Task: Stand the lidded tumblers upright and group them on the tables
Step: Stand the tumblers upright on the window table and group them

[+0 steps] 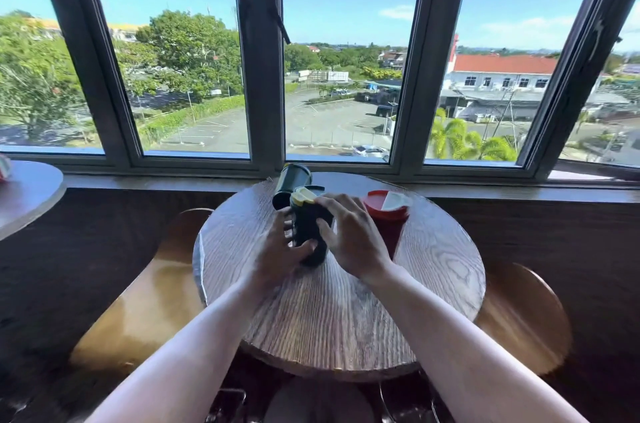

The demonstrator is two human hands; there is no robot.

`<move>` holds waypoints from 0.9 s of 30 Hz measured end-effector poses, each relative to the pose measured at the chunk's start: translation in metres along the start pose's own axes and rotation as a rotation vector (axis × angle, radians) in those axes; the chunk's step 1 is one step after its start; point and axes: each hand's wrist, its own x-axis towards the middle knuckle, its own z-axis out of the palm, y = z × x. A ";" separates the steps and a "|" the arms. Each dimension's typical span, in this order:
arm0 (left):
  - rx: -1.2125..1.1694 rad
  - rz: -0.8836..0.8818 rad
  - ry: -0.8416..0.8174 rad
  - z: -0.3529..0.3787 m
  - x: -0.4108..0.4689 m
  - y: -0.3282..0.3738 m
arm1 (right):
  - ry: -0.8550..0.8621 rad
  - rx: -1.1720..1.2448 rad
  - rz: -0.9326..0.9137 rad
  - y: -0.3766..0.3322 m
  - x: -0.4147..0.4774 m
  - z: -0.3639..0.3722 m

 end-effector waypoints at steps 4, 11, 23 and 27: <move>-0.032 0.000 -0.013 -0.002 0.000 -0.006 | 0.022 0.014 -0.024 -0.003 -0.005 -0.001; 0.026 0.017 -0.006 -0.003 -0.003 -0.008 | 0.234 0.079 -0.066 0.001 -0.021 -0.023; 0.544 0.586 0.375 0.031 -0.016 0.073 | 0.396 0.355 0.247 0.077 -0.036 -0.070; 0.567 0.574 0.112 0.066 -0.012 0.080 | 0.145 0.755 0.540 0.104 -0.040 -0.062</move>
